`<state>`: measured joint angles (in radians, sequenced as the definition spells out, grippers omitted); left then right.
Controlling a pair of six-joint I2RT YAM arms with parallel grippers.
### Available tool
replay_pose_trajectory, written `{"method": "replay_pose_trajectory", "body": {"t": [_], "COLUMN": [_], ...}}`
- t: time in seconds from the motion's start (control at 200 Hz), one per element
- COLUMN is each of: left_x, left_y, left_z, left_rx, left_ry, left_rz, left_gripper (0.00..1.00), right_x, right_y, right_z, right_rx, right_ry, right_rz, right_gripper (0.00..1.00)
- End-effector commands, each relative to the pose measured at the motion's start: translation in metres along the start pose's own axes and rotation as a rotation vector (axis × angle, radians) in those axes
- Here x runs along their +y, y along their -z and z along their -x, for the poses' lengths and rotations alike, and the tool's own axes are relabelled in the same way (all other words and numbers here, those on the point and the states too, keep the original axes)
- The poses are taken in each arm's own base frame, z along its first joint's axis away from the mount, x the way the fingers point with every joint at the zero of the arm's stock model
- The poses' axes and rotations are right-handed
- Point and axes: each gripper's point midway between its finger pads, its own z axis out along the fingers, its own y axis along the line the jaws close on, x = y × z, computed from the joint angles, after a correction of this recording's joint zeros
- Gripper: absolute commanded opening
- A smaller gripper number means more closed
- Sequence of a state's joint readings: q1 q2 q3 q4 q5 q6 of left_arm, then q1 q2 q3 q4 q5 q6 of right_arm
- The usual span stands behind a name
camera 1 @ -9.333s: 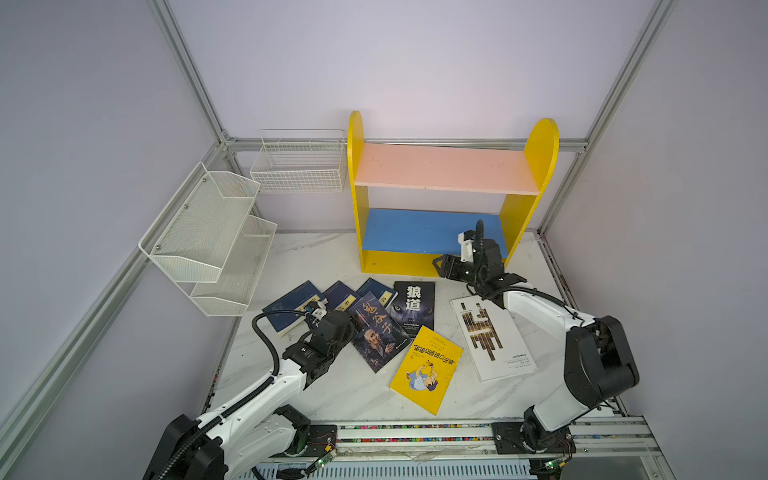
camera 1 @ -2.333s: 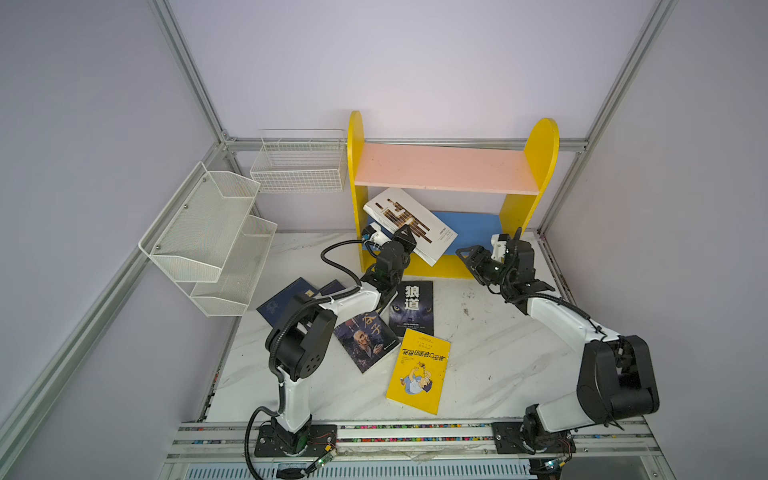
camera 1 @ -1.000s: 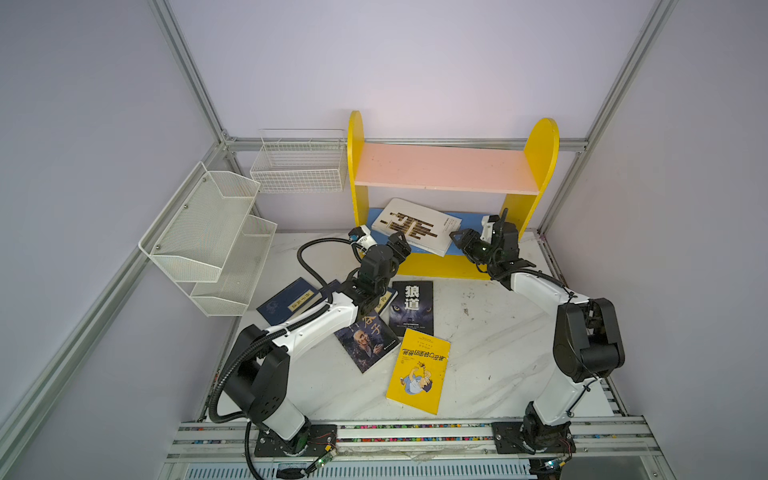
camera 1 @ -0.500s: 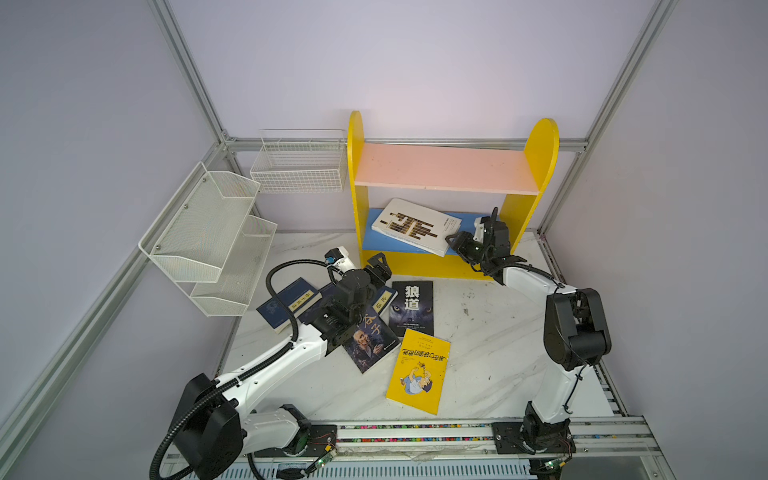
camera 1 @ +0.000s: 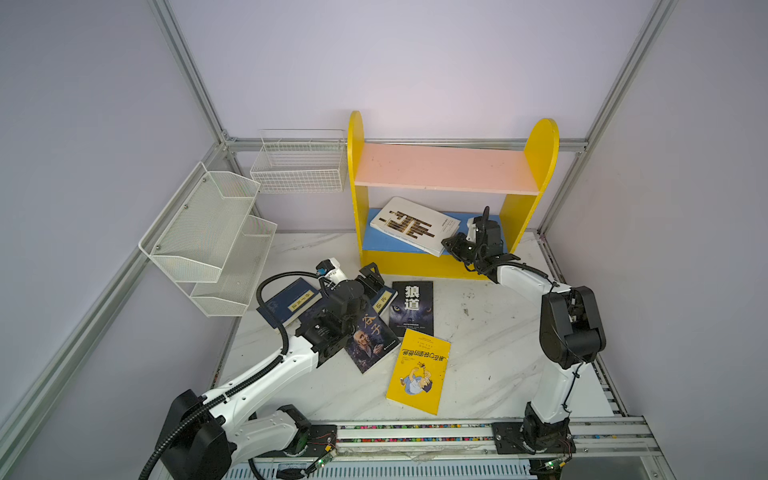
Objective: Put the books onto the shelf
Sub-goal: 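Release the white book and pull the left gripper back while the right gripper pushes it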
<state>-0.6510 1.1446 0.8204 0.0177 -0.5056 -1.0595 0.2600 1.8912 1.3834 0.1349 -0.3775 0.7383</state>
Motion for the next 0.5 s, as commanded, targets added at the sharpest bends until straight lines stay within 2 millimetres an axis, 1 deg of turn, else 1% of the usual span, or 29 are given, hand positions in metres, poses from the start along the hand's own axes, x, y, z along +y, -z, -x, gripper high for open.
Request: {"method": "replay_pose_trajectory", "body": {"t": [0.0,0.16,0.29,0.435,0.495], "left_x": [0.012,0.017,0.021,0.029,0.032], "left_y": [0.004,0.005,0.009,0.016,0.02], "left_z": [-0.001,-0.001,0.002,0.006,0.008], "left_rx": [-0.017,-0.021,-0.029,-0.044,-0.05], "left_ry": [0.009,0.01,0.014,0.019,0.019], "left_rz": [0.022,0.034,0.046,0.062,0.069], "left_gripper": [0.9,0.92,0.93,0.94,0.94], "right_x": [-0.01,-0.005,0.006,0.01,0.005], "right_y": [-0.005,-0.004,-0.003,0.003,0.008], "right_z": [-0.004,-0.003,-0.003,0.002,0.004], "right_rx": [0.012,0.019,0.038,0.057,0.077], "right_ry": [-0.016,-0.014,0.01,0.073,0.081], "right_rz": [-0.039,-0.021,0.023,0.04,0.054], "right_gripper": [0.13,0.05,0.0,0.0,0.0]}}
